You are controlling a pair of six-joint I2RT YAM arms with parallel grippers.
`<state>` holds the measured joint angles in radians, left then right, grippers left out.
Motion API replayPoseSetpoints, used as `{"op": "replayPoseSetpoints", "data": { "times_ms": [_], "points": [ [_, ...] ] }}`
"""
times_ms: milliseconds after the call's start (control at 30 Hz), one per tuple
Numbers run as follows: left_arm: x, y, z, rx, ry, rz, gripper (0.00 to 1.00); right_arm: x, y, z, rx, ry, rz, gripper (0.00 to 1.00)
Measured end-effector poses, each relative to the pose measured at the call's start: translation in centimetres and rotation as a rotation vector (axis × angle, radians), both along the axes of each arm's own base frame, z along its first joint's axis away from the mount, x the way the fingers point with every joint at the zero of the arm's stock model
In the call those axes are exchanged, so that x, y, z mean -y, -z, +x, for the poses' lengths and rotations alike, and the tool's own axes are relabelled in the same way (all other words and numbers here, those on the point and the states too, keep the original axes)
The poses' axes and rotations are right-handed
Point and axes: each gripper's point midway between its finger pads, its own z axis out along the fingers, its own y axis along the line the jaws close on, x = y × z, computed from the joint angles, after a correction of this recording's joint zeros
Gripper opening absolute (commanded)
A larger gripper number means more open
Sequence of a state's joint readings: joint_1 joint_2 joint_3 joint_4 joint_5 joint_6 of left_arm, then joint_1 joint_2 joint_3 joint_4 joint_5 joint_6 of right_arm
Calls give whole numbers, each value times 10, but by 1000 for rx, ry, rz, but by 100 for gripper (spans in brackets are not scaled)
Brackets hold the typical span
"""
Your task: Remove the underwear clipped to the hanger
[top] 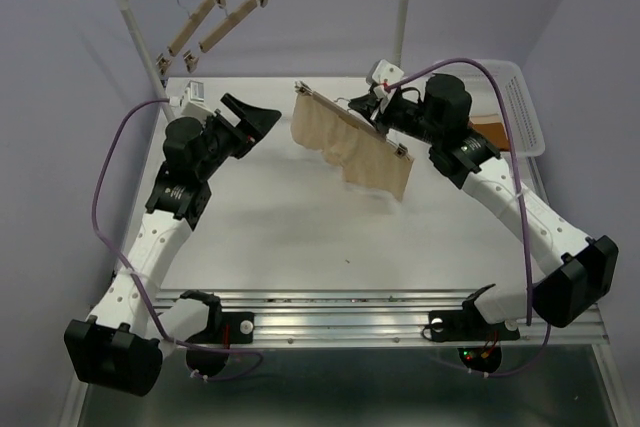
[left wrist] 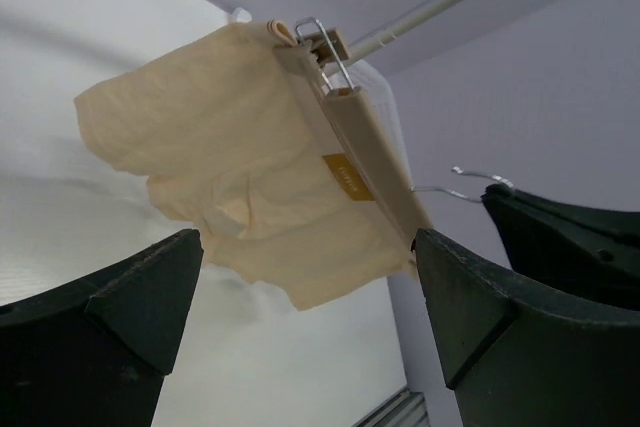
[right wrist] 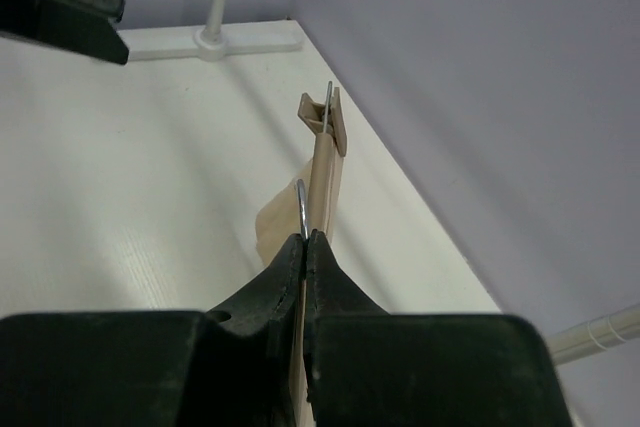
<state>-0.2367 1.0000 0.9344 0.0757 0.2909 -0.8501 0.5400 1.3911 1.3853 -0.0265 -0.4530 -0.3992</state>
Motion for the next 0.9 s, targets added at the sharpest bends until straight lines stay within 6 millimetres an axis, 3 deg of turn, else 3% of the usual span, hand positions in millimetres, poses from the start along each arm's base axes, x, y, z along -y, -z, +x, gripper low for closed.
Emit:
{"op": "replayPoseSetpoints", "data": {
  "times_ms": [200,500,900],
  "points": [
    [16,-11,12,-46,13,-90,99,6,14,-16,74,-15,-69,1],
    [64,1,40,-171,41,-144,99,16,14,-31,212,-28,-144,1],
    [75,1,60,-231,-28,-159,99,13,21,-35,312,-45,-227,1]
  ]
}}
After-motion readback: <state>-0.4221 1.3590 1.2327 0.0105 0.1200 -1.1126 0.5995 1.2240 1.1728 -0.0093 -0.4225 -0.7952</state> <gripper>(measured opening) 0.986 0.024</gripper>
